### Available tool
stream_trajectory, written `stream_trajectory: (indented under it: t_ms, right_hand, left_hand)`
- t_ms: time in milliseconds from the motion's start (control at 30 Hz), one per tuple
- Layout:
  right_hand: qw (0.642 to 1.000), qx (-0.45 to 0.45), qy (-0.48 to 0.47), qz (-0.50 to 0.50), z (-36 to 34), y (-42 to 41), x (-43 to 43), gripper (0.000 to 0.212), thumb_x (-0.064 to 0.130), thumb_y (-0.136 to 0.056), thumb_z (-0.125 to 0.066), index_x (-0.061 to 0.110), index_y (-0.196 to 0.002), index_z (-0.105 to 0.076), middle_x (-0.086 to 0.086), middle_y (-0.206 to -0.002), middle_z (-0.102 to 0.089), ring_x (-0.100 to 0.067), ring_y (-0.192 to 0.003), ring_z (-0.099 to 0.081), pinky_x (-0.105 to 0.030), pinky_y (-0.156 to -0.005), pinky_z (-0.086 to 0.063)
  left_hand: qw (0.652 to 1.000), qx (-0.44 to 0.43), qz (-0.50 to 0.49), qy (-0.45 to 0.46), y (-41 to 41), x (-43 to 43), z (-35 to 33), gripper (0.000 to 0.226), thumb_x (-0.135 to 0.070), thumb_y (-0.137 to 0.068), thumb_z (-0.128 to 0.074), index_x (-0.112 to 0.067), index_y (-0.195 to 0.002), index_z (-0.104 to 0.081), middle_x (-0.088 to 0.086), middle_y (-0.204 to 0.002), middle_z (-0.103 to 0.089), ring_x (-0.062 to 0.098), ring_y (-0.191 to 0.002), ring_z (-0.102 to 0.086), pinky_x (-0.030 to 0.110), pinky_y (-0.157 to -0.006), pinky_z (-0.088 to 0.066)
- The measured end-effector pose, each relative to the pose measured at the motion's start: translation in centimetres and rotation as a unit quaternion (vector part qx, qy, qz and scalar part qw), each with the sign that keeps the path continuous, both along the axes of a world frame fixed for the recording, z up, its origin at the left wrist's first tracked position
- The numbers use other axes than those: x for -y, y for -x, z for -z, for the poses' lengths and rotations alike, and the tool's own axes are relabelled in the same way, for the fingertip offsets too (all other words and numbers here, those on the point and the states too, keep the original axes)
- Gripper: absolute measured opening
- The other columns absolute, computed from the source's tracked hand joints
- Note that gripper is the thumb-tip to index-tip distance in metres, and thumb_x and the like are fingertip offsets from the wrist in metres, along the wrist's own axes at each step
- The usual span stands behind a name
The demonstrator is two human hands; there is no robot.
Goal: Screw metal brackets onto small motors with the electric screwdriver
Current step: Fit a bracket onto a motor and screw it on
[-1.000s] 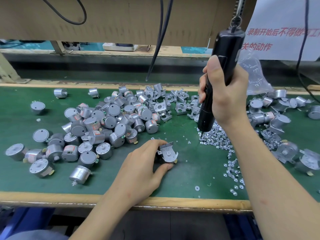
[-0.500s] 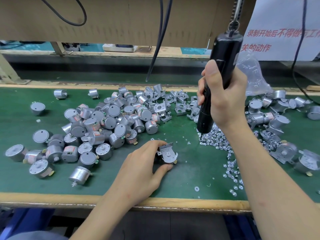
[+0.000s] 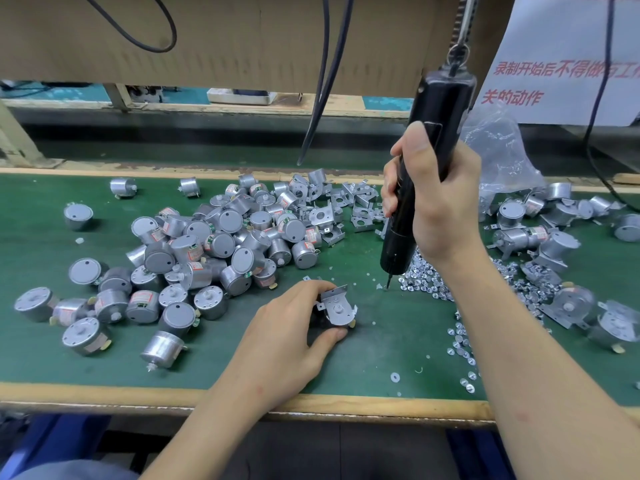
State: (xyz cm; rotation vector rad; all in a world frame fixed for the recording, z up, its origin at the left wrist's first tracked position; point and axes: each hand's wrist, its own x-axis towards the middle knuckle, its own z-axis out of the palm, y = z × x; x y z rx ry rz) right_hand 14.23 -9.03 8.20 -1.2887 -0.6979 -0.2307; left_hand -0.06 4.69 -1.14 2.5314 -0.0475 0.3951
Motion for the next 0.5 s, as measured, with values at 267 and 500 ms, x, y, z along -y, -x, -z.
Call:
stream_trajectory:
  t_ms: [267,500]
  right_hand:
    - [1.000,0.000,0.002,0.008,-0.26,-0.19,0.26,0.043,0.043,-0.092,-0.059,0.000,-0.088,-0.055,-0.003,-0.059,-0.052,-0.022,-0.045,-0.049,-0.029,-0.048,-0.043]
    - [1.000,-0.005,0.001,0.010,-0.21,-0.21,0.30,0.043,0.043,-0.091,-0.059,0.000,-0.089,-0.055,-0.006,-0.060,-0.052,-0.022,-0.045,-0.049,-0.030,-0.048,-0.044]
  left_hand:
    - [1.000,0.002,0.001,0.005,0.03,0.04,-0.08,0.043,-0.033,-0.083,-0.076,-0.029,-0.120,-0.054,-0.055,-0.094,-0.039,-0.021,-0.077,-0.044,0.002,-0.070,-0.032]
    - [1.000,0.003,0.001,0.000,0.06,0.02,-0.19,0.042,-0.034,-0.083,-0.076,-0.029,-0.119,-0.055,-0.055,-0.095,-0.039,-0.022,-0.078,-0.044,0.000,-0.071,-0.031]
